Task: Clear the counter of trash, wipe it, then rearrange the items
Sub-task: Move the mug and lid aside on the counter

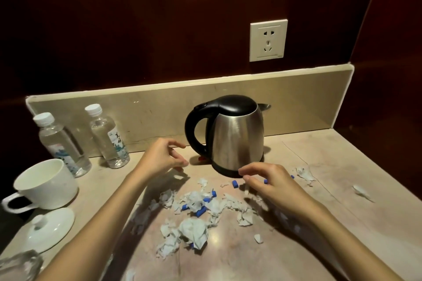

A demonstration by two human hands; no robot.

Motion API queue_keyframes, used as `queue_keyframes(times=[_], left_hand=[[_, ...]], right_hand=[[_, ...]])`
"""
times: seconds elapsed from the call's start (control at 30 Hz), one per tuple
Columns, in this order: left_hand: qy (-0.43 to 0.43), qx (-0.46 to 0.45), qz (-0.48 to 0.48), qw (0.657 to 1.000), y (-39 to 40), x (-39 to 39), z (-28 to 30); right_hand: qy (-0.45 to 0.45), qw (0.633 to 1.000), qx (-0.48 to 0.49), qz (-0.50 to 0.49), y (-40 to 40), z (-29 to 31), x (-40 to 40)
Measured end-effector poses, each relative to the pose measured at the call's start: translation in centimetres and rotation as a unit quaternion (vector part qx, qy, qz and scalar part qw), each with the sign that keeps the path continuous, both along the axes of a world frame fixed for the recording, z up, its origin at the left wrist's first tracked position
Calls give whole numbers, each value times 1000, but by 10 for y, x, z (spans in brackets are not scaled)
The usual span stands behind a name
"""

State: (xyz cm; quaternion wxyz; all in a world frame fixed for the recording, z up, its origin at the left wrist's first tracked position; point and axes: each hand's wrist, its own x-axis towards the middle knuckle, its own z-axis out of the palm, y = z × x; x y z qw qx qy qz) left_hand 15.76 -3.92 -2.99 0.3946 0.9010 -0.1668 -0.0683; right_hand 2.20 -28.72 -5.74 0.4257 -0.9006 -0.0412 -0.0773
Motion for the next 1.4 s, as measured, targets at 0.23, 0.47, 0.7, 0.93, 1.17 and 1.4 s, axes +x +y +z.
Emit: queue_keyframes(times=[0.23, 0.47, 0.7, 0.93, 1.17, 1.4], left_hand=[[-75, -34, -41, 996, -9, 13, 10], [-30, -173, -39, 984, -28, 23, 7], [-78, -193, -60, 976, -42, 22, 30], [-100, -260, -94, 956, -97, 19, 60], [-86, -272, -123, 950, -183, 14, 50], [-47, -273, -143, 950, -239, 19, 18]], right_hand=[[-50, 985, 20, -164, -22, 10, 24], [37, 990, 84, -109, -29, 21, 63], [-42, 986, 120, -112, -39, 35, 56], [-98, 982, 85, -139, -92, 83, 43], [-85, 979, 96, -161, -162, 89, 14], [-62, 968, 125, -210, -199, 53, -4]])
